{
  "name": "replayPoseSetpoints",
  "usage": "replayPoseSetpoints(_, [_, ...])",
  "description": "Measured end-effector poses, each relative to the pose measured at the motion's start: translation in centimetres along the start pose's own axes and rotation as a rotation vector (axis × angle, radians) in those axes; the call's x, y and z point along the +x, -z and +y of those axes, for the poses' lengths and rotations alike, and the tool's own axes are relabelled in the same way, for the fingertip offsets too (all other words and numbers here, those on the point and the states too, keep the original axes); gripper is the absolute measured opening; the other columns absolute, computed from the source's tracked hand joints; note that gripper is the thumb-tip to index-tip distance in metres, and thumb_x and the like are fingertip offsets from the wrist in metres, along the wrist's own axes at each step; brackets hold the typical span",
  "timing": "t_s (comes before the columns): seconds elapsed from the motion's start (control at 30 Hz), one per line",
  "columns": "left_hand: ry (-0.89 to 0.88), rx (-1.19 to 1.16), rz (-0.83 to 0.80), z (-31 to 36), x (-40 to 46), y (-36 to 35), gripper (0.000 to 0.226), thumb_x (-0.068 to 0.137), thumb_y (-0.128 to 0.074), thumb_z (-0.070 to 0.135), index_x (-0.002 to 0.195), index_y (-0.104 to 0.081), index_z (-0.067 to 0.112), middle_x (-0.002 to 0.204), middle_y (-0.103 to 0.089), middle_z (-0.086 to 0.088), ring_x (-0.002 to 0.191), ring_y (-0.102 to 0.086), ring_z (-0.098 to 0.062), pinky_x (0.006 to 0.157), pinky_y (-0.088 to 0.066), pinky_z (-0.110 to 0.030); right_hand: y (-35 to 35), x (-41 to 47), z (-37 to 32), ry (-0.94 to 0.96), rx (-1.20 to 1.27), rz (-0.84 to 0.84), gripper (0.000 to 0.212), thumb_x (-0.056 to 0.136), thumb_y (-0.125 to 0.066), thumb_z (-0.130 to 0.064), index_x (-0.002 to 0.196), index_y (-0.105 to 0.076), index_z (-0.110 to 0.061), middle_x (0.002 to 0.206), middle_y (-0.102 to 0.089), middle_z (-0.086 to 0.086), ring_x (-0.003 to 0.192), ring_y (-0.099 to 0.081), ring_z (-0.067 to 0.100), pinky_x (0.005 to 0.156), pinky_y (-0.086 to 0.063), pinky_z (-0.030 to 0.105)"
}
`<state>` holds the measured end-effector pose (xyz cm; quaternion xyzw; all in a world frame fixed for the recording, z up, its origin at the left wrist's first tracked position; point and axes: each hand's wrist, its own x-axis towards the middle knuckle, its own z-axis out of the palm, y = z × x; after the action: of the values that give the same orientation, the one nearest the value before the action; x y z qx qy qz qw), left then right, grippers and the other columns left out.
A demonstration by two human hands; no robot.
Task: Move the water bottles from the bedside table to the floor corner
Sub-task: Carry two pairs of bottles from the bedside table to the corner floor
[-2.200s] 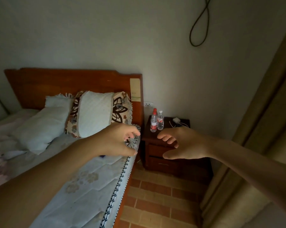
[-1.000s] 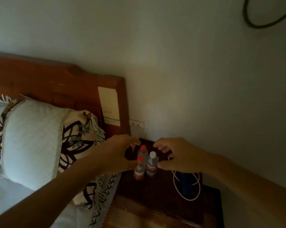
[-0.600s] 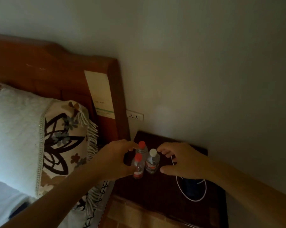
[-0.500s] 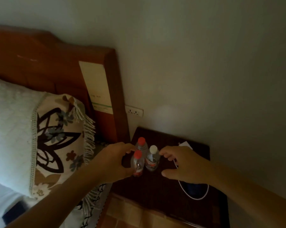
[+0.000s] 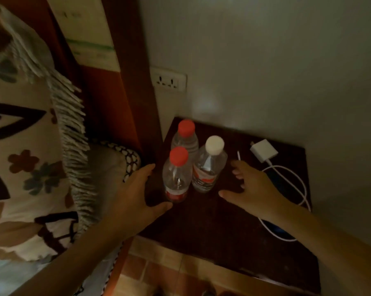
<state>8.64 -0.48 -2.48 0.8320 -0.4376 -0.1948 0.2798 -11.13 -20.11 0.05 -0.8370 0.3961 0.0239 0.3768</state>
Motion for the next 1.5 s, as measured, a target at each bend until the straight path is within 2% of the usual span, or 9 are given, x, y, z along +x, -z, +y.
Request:
replayPoseSetpoints(0.1, [-0.021,-0.125,-0.006,-0.8,1.0,-2.2,0.097,0.06,-0.081,0.052,0.142,-0.037,0.026,0.138,-0.053,0.008,0.122,-0.054,-0.01,0.099,-0.05,-0.035,-1.8,1.7,0.8,0.092,0.074,0.03,0.091,0.076,-0.082,-0.036,0.15,-0.032,-0.019,0.151,-0.047,0.0,0.138,-0.045,0.016,0.112,-0.043,0.038])
replayPoseSetpoints(0.2, [-0.033,-0.231,0.021,-0.5,1.8,-3.1,0.082,0.061,-0.085,0.043,0.131,-0.045,0.03,0.125,-0.059,0.017,0.111,-0.059,0.001,0.092,-0.051,-0.022,-2.8,2.7,0.8,0.165,0.151,0.046,0.089,0.072,-0.083,-0.038,0.147,-0.036,-0.023,0.146,-0.052,-0.008,0.134,-0.048,0.009,0.11,-0.043,0.031])
replayPoseSetpoints(0.33, [-0.058,-0.3,0.037,-0.2,2.4,-3.6,0.067,0.064,-0.087,0.036,0.121,-0.052,0.031,0.11,-0.065,0.024,0.1,-0.063,0.009,0.081,-0.051,-0.009,-3.4,3.4,0.9,0.216,0.221,0.07,0.085,0.071,-0.085,-0.033,0.144,-0.042,-0.023,0.141,-0.057,-0.011,0.129,-0.053,0.002,0.109,-0.047,0.036])
replayPoseSetpoints(0.57, [-0.087,-0.276,0.003,0.2,2.9,-3.3,0.065,0.06,-0.086,0.042,0.117,-0.057,0.029,0.107,-0.067,0.02,0.098,-0.063,0.007,0.079,-0.051,-0.01,-3.9,3.4,0.7,0.232,0.318,0.089,0.079,0.07,-0.087,-0.025,0.139,-0.049,-0.018,0.134,-0.063,-0.009,0.124,-0.059,0.001,0.106,-0.05,0.03])
replayPoseSetpoints(0.73, [-0.083,-0.299,0.006,0.2,3.1,-3.3,0.055,0.066,-0.086,0.034,0.114,-0.06,0.023,0.104,-0.07,0.014,0.094,-0.067,0.0,0.078,-0.057,-0.024,-4.1,3.4,0.2,0.255,0.323,0.123,0.07,0.071,-0.083,-0.028,0.134,-0.055,-0.013,0.129,-0.067,-0.005,0.118,-0.064,0.003,0.1,-0.054,0.029])
replayPoseSetpoints(1.0, [-0.083,-0.326,-0.005,0.5,2.3,-2.2,0.054,0.066,-0.085,0.031,0.114,-0.062,0.02,0.102,-0.072,0.011,0.093,-0.068,-0.001,0.076,-0.057,-0.022,-3.3,2.2,-0.6,0.291,0.3,0.133,0.068,0.073,-0.084,-0.028,0.133,-0.056,-0.012,0.127,-0.068,-0.006,0.115,-0.065,0.002,0.097,-0.056,0.03])
replayPoseSetpoints(1.23, [-0.135,-0.302,-0.029,4.3,1.3,3.3,0.058,0.065,-0.082,0.038,0.116,-0.063,0.018,0.105,-0.071,0.015,0.096,-0.067,0.002,0.078,-0.054,-0.012,0.8,-1.3,-4.5,0.284,0.297,0.146,0.065,0.074,-0.082,-0.031,0.132,-0.057,-0.017,0.124,-0.069,-0.012,0.113,-0.065,-0.002,0.095,-0.057,0.029])
replayPoseSetpoints(1.4, [-0.169,-0.27,-0.015,9.3,0.2,9.7,0.058,0.063,-0.08,0.044,0.114,-0.064,0.021,0.1,-0.071,0.017,0.091,-0.068,0.003,0.074,-0.053,-0.012,6.4,-5.2,-8.9,0.28,0.316,0.212,0.059,0.073,-0.085,-0.025,0.126,-0.062,-0.013,0.116,-0.073,-0.009,0.107,-0.069,0.001,0.088,-0.058,0.021])
replayPoseSetpoints(1.5, [-0.178,-0.273,-0.014,12.8,-0.2,13.8,0.059,0.061,-0.082,0.043,0.114,-0.064,0.023,0.101,-0.072,0.018,0.093,-0.067,0.006,0.076,-0.053,-0.011,10.5,-7.9,-11.8,0.268,0.347,0.254,0.059,0.072,-0.086,-0.024,0.125,-0.061,-0.023,0.113,-0.072,-0.018,0.107,-0.067,-0.005,0.086,-0.054,0.012])
